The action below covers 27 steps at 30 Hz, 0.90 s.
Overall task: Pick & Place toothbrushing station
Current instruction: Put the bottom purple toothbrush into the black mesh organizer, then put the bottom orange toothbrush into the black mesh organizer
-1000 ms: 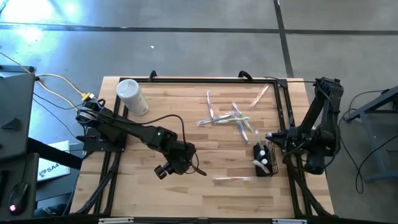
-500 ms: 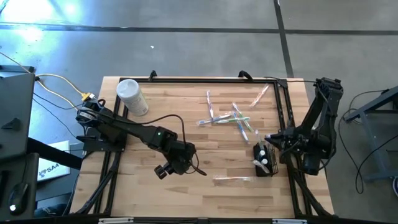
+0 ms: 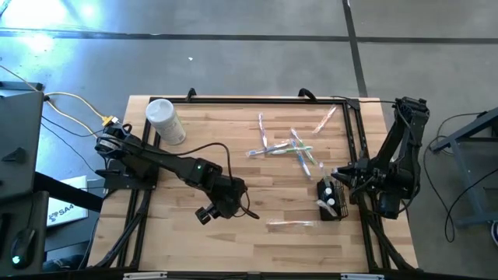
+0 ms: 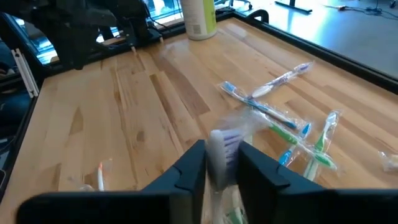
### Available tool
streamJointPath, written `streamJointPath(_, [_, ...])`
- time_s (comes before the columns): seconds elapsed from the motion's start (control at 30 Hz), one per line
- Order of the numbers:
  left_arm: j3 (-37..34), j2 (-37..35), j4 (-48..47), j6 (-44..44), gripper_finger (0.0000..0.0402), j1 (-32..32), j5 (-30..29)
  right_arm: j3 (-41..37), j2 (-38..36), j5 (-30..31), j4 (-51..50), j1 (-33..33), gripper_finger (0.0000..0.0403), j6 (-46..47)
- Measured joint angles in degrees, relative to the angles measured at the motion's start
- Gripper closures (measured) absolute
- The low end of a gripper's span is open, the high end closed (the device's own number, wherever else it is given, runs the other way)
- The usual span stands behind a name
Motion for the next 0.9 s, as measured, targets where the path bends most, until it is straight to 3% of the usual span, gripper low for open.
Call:
streamJointPath(0.3, [0.0, 0.0, -0.03, 0.0, 0.0229, 0.0, 0.04, 0.0, 0.0, -0.02, -1.47, 0.0, 0.0203, -0.02])
streamJointPath(0.43, [0.0, 0.0, -0.05, 0.0, 0.0229, 0.0, 0.04, 0.0, -0.14, -0.09, -2.17, 0.0, 0.0171, -0.02])
streamJointPath(0.63, [0.0, 0.0, -0.07, -0.02, 0.0229, 0.0, 0.02, 1.42, -1.69, -0.34, -4.15, 0.0, 0.0175, -0.05])
streamJointPath(0.9, [0.0, 0.0, -0.07, -0.02, 0.0229, 0.0, -0.06, 8.25, -2.82, 2.32, -8.38, 0.0, 0.0211, -2.0])
